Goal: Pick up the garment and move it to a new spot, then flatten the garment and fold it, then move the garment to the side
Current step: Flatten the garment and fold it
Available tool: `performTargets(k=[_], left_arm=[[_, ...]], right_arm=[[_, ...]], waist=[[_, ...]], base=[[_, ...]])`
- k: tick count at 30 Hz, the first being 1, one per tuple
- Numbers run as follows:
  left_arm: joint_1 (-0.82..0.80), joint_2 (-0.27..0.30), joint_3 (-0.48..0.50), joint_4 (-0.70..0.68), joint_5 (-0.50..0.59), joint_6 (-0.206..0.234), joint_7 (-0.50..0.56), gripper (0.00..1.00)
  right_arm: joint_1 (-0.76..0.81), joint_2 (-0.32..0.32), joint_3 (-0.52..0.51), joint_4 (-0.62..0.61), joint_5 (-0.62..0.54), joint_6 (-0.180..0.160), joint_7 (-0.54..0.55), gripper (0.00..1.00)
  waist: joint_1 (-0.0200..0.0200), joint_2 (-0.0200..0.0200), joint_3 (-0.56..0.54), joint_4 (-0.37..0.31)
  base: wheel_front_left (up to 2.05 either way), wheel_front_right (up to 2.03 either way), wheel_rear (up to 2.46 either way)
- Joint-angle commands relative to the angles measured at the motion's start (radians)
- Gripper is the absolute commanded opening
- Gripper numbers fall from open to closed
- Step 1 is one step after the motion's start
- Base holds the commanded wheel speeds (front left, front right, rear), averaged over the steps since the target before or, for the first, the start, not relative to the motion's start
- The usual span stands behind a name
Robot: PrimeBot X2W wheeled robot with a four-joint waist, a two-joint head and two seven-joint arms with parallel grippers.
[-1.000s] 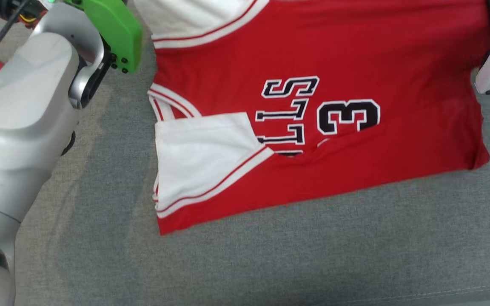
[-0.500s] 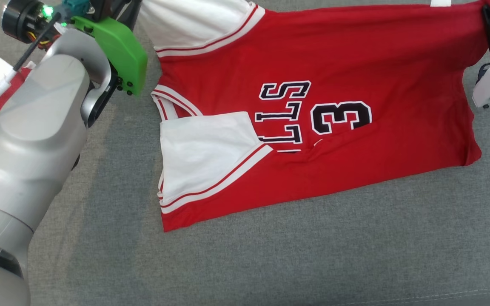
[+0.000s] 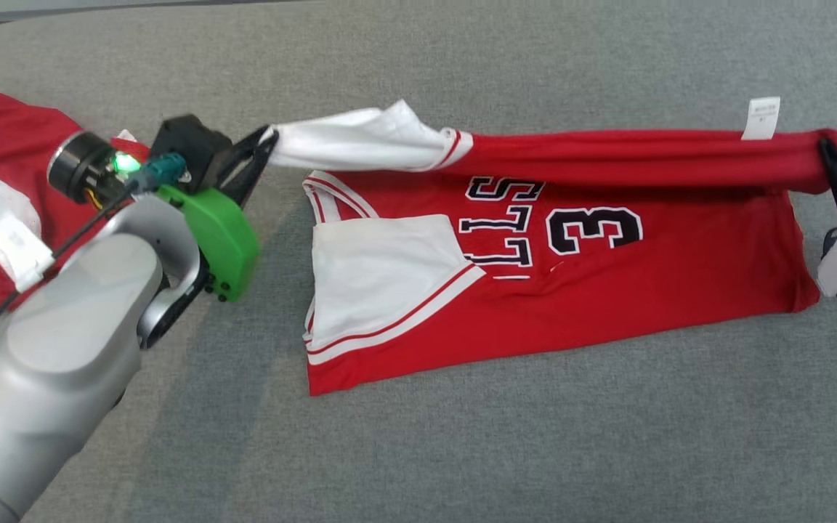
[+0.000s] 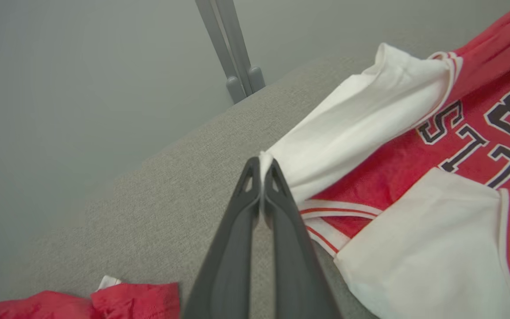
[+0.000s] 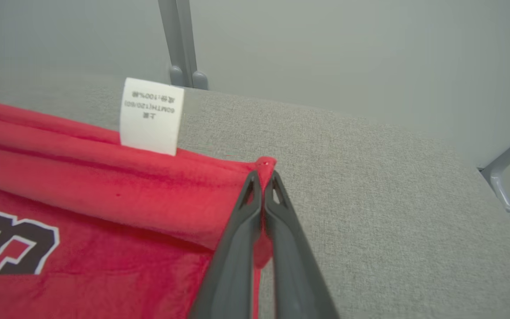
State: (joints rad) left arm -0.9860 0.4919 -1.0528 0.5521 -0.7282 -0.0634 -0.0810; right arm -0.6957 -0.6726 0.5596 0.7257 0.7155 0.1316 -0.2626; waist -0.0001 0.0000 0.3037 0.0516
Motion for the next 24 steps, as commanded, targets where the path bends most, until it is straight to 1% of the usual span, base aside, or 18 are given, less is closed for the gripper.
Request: performTargets(k=[1,5,8,12,16,20,24], left_arm=[[0.033,0.028,-0.008,-0.028,-0.001,0.014,0.015,0.00],[0.113,0.091,-0.041,-0.150,-0.011,0.034,0.079,0.00],[0.169,0.138,-0.065,-0.243,-0.027,0.050,0.134,0.00],[0.230,0.186,-0.099,-0.345,-0.049,0.066,0.208,0.00],[0.266,0.210,-0.120,-0.412,-0.059,0.079,0.245,0.00],[0.288,0.212,-0.131,-0.443,-0.067,0.086,0.256,0.00],[0.304,0.212,-0.146,-0.456,-0.080,0.074,0.275,0.00]], right_arm=[[0.024,-0.016,0.006,-0.004,0.013,-0.002,-0.003,0.00],[0.070,-0.043,0.040,-0.007,0.055,-0.002,-0.003,0.00],[0.093,-0.065,0.084,-0.005,0.080,-0.002,-0.003,0.00],[0.108,-0.087,0.125,0.000,0.132,-0.002,0.003,0.00],[0.118,-0.102,0.174,-0.001,0.172,-0.002,0.026,0.00],[0.110,-0.114,0.214,-0.003,0.199,-0.002,0.036,0.00],[0.104,-0.125,0.258,-0.013,0.234,-0.002,0.053,0.00]], waist=[[0.0001,0.0000,-0.030,0.021],[0.0001,0.0000,-0.053,0.029],[0.0001,0.0000,-0.064,0.033],[0.0001,0.0000,-0.075,0.031],[0.0001,0.0000,-0.076,0.024],[0.0001,0.0000,-0.075,0.014],[0.0001,0.0000,-0.076,0.002]], base=[[0.00,0.00,0.00],[0.00,0.00,0.00],[0.00,0.00,0.00],[0.00,0.00,0.00],[0.00,0.00,0.00],[0.00,0.00,0.00],[0.00,0.00,0.00]])
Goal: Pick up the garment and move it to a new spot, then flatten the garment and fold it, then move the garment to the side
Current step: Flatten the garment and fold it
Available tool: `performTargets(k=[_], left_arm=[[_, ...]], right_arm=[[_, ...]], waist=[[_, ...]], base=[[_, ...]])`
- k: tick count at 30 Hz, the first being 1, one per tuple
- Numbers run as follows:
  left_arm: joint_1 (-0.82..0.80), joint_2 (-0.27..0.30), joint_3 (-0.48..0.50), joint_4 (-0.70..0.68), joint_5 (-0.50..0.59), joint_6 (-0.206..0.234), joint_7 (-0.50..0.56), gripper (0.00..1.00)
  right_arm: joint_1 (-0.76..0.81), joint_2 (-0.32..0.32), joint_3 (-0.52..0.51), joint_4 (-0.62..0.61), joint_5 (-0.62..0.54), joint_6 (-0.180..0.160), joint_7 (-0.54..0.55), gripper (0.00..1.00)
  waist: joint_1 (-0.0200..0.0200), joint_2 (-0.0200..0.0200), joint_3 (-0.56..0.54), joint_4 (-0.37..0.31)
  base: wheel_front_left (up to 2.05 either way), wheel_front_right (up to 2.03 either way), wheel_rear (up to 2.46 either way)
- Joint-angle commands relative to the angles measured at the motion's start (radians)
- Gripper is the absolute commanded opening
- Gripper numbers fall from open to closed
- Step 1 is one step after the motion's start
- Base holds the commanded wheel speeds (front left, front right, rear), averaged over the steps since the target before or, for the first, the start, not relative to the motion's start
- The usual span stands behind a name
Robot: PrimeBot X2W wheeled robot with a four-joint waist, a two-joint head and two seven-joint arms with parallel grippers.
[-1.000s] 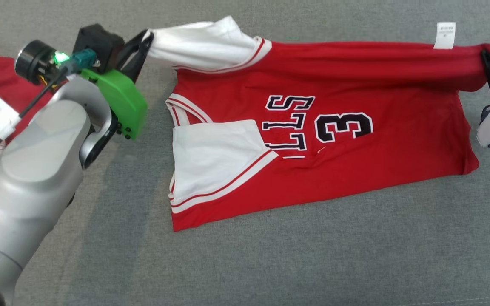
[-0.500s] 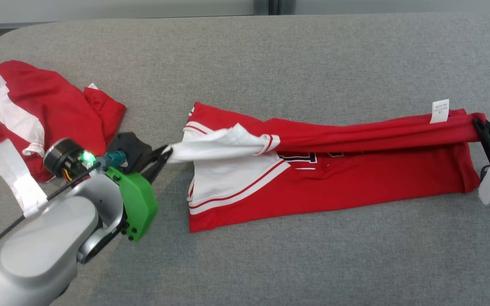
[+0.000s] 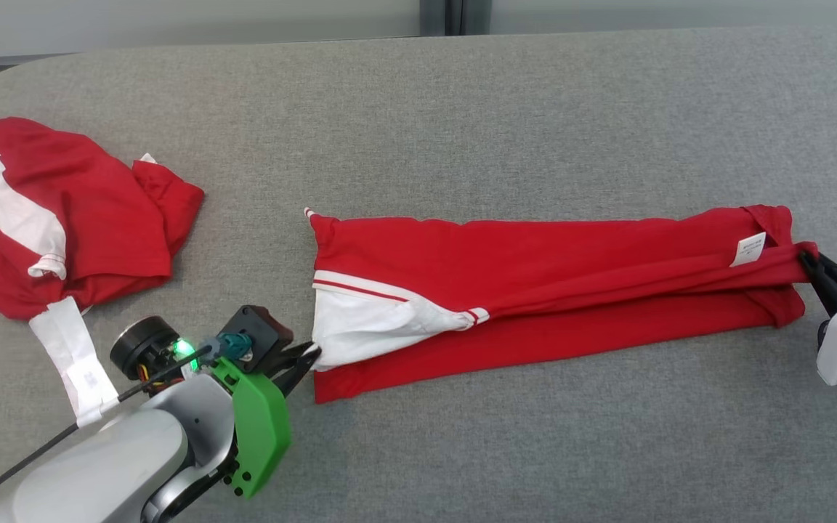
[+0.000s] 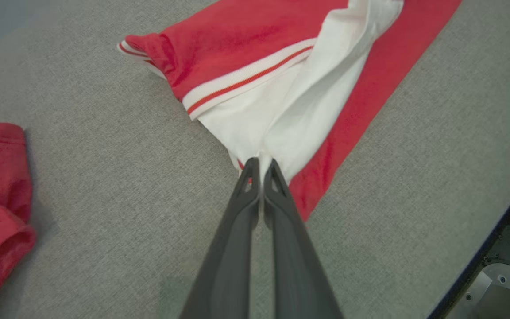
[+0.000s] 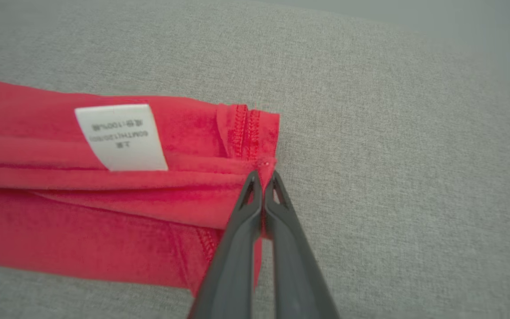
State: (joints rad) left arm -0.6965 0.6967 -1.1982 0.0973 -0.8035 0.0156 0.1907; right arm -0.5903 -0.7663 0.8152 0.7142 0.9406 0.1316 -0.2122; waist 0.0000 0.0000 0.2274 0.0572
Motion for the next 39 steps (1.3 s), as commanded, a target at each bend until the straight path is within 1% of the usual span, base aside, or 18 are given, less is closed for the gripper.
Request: performTargets(k=[1,9,10,11,13,14,15,16,17,20,24,27,29,31,33,36,38,39], left_arm=[[0.016,0.008,-0.002,-0.003,-0.004,-0.005,0.006,0.00],[0.040,0.008,-0.019,-0.009,-0.031,-0.020,0.035,0.00],[0.044,0.008,-0.021,-0.009,-0.034,-0.022,0.036,0.00],[0.046,0.008,-0.022,-0.009,-0.034,-0.020,0.040,0.00],[0.051,0.007,-0.023,-0.009,-0.038,-0.018,0.043,0.00],[0.055,0.005,-0.024,-0.007,-0.042,-0.017,0.044,0.17],[0.057,0.003,-0.024,-0.006,-0.044,-0.014,0.041,0.60],[0.059,0.001,-0.024,-0.005,-0.045,-0.013,0.038,0.90],[0.065,-0.001,-0.025,-0.003,-0.045,-0.009,0.037,1.00],[0.082,-0.004,-0.030,-0.003,-0.052,-0.006,0.040,1.00],[0.092,0.000,-0.022,-0.004,-0.057,0.001,0.021,1.00],[0.094,0.001,0.004,0.000,-0.062,0.029,-0.015,1.00],[0.094,-0.006,0.035,0.007,-0.066,0.060,-0.057,1.00],[0.101,-0.021,0.075,0.013,-0.077,0.094,-0.117,1.00],[0.110,-0.038,0.129,0.024,-0.093,0.137,-0.197,1.00],[0.129,-0.067,0.200,0.043,-0.115,0.182,-0.314,1.00],[0.146,-0.093,0.249,0.058,-0.130,0.207,-0.392,1.00],[0.158,-0.113,0.282,0.063,-0.146,0.220,-0.421,1.00]], right_arm=[[-0.002,-0.035,0.012,-0.003,0.016,-0.002,0.007,0.00],[-0.004,-0.067,0.091,-0.026,0.078,-0.002,0.027,0.00],[-0.005,-0.071,0.098,-0.027,0.083,-0.002,0.029,0.28],[-0.004,-0.075,0.105,-0.025,0.094,-0.002,0.036,1.00],[0.003,-0.076,0.110,-0.017,0.130,-0.002,0.060,1.00],[0.005,-0.077,0.115,-0.022,0.149,-0.002,0.075,1.00],[0.004,-0.081,0.118,-0.028,0.166,-0.002,0.083,1.00],[0.007,-0.085,0.117,-0.030,0.187,-0.002,0.095,1.00],[0.009,-0.094,0.122,-0.036,0.203,-0.002,0.109,1.00],[0.010,-0.124,0.127,-0.045,0.237,-0.002,0.131,1.00],[-0.001,-0.156,0.128,-0.054,0.258,-0.002,0.128,1.00],[-0.017,-0.175,0.114,-0.055,0.268,-0.001,0.102,1.00],[-0.028,-0.173,0.097,-0.051,0.274,-0.001,0.070,1.00],[-0.037,-0.158,0.080,-0.057,0.274,-0.001,0.027,1.00],[-0.048,-0.134,0.063,-0.062,0.251,-0.001,-0.016,1.00],[-0.051,-0.090,0.028,-0.084,0.213,-0.001,-0.047,1.00],[-0.046,-0.059,-0.027,-0.110,0.177,-0.001,-0.054,1.00],[-0.044,-0.040,-0.082,-0.138,0.139,-0.001,-0.055,1.00]], waist=[[0.0000,0.0000,0.000,-0.005],[0.0000,0.0000,-0.012,-0.019],[0.0000,0.0000,-0.014,-0.020],[0.0000,0.0000,-0.016,-0.021],[0.0000,0.0000,-0.020,-0.023],[0.0000,0.0000,-0.023,-0.024],[0.0000,0.0000,-0.026,-0.025],[0.0000,0.0000,-0.028,-0.026],[0.0000,0.0000,-0.032,-0.027],[0.0000,0.0000,-0.048,-0.029],[0.0000,0.0000,-0.067,-0.032],[0.0000,0.0000,-0.080,-0.035],[0.0000,0.0000,-0.088,-0.037],[0.0000,0.0000,-0.093,-0.041],[0.0000,0.0000,-0.096,-0.045],[0.0000,0.0000,-0.096,-0.051],[0.0000,0.0000,-0.094,-0.056],[0.0000,0.0000,-0.093,-0.059]], base=[[0.00,0.00,0.00],[0.00,0.00,0.00],[0.00,0.00,0.00],[0.00,0.00,0.00],[0.00,0.00,0.00],[0.00,0.00,0.00],[0.00,0.00,0.00],[0.00,0.00,0.00],[0.00,0.00,0.00],[0.00,0.00,0.00],[0.00,0.00,0.00],[0.00,0.00,0.00],[0.00,0.00,0.00],[0.00,0.00,0.00],[0.00,0.00,0.00],[0.00,0.00,0.00],[0.00,0.00,0.00],[0.00,0.00,0.00]])
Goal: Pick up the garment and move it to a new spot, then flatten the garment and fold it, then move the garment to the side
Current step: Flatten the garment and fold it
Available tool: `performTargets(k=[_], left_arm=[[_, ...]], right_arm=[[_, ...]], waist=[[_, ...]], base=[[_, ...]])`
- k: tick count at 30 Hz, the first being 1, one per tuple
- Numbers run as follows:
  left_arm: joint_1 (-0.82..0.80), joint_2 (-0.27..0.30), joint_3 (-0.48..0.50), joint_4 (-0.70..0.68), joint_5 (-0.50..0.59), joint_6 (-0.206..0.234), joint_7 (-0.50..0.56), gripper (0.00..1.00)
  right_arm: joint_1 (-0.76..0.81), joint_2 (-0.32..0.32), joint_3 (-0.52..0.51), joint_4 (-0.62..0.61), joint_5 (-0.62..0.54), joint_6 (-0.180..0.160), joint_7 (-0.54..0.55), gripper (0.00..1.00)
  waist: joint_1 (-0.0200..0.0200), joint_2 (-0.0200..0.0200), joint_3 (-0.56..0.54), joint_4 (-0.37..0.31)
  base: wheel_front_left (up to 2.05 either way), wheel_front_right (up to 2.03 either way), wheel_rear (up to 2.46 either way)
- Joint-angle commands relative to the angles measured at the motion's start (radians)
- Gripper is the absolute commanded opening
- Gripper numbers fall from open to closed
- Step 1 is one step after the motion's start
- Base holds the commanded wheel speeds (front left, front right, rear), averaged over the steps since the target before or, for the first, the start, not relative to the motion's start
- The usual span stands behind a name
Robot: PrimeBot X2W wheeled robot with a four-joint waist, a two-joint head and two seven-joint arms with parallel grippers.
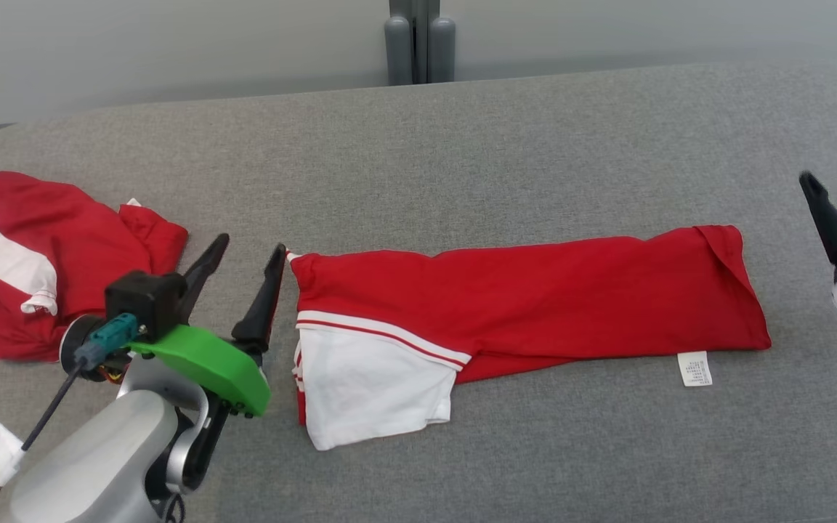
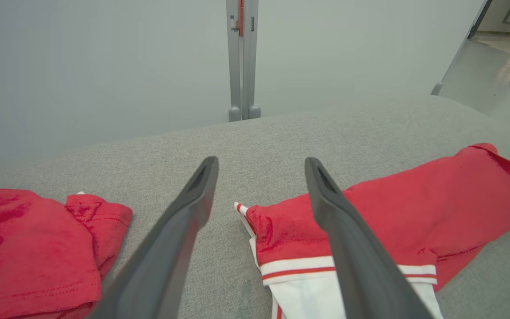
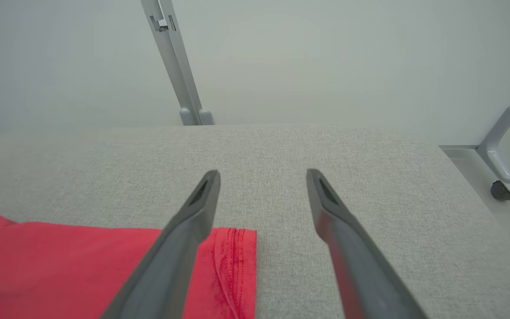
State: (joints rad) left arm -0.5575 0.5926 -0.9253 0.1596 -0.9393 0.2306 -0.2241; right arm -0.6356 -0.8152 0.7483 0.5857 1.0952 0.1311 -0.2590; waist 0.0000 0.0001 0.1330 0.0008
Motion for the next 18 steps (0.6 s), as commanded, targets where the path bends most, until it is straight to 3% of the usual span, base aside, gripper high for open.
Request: performTargets(k=[1,4,10,18], left_arm=[[0.038,-0.036,0.049,0.004,-0.033,0.015,-0.025,1.00],[0.077,-0.097,0.163,-0.003,-0.019,0.010,-0.042,1.00],[0.206,-0.247,0.406,-0.035,0.213,-0.048,-0.041,1.00],[0.376,-0.461,0.678,-0.055,0.482,-0.235,-0.041,1.00]], right_arm=[[0.025,0.037,-0.072,-0.038,-0.055,-0.001,-0.006,1.00],[0.110,0.114,-0.220,-0.121,-0.192,-0.001,-0.006,1.00],[0.289,0.290,-0.476,-0.300,-0.439,-0.001,-0.006,1.00],[0.418,0.446,-0.577,-0.398,-0.604,-0.001,-0.006,1.00]], waist=[[0.0000,-0.0001,0.002,-0.006],[0.0000,-0.0001,0.004,-0.010],[0.0000,-0.0001,0.006,-0.010],[0.0000,-0.0001,0.017,-0.016]], base=[[0.00,0.00,0.00],[0.00,0.00,0.00],[0.00,0.00,0.00],[0.00,0.00,0.00]])
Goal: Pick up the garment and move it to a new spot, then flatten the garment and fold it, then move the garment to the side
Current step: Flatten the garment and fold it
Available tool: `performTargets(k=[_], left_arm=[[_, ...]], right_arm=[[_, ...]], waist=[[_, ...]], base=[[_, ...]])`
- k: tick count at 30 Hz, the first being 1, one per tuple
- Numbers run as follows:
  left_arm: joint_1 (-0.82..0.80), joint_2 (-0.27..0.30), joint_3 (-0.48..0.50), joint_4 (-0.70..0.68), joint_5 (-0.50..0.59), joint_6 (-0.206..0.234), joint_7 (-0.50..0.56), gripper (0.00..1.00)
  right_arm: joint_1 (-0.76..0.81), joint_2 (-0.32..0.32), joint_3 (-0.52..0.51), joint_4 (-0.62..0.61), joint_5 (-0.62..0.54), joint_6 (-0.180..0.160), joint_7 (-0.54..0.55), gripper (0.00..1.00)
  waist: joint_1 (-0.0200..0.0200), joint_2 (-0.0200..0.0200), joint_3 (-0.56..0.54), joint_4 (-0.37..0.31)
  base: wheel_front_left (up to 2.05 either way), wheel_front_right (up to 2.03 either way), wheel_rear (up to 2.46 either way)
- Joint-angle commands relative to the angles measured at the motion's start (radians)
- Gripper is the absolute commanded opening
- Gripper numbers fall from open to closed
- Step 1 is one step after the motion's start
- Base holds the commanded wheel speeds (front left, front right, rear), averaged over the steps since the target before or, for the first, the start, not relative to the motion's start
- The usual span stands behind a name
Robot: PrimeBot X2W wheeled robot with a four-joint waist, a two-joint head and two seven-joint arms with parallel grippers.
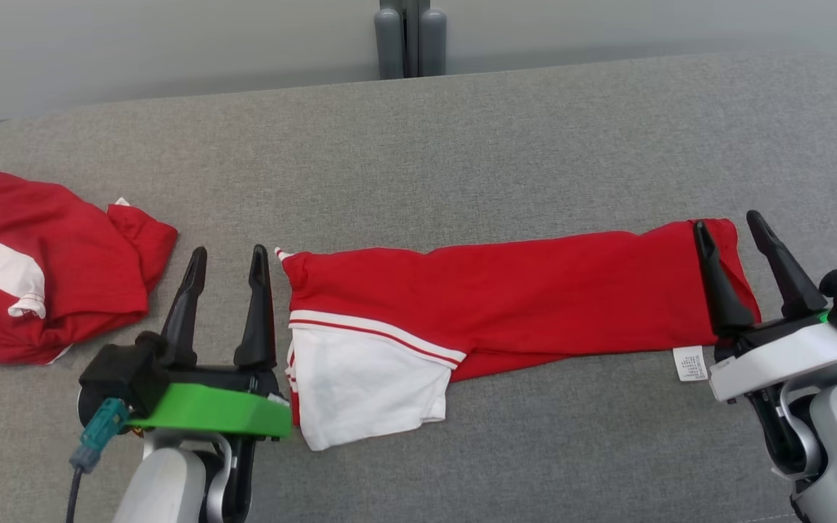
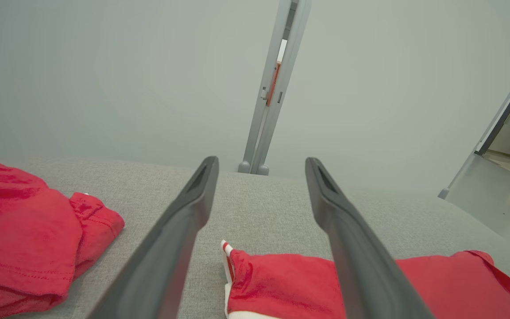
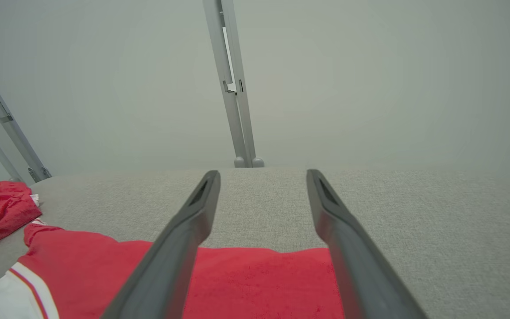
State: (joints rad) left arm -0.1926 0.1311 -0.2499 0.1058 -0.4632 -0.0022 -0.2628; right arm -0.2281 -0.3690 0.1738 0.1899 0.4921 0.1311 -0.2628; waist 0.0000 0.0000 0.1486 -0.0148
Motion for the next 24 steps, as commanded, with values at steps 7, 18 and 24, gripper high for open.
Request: performTargets(k=[7,18,24], left_arm=[[0.068,-0.072,0.108,0.040,0.129,-0.098,-0.001,1.00],[0.010,-0.080,0.078,0.070,0.136,-0.124,-0.001,1.00],[0.000,-0.080,0.059,0.093,0.137,-0.126,-0.001,1.00]], right_arm=[[0.027,0.042,-0.018,0.028,-0.052,-0.001,-0.003,1.00],[-0.037,0.100,-0.172,0.278,-0.165,0.000,-0.003,1.00],[-0.081,0.120,-0.287,0.410,-0.238,0.000,-0.003,1.00]], waist=[[0.0000,0.0000,0.025,0.011],[0.0000,0.0000,0.094,0.073],[0.0000,0.0000,0.116,0.103]], base=[[0.00,0.00,0.00],[0.00,0.00,0.00],[0.00,0.00,0.00]])
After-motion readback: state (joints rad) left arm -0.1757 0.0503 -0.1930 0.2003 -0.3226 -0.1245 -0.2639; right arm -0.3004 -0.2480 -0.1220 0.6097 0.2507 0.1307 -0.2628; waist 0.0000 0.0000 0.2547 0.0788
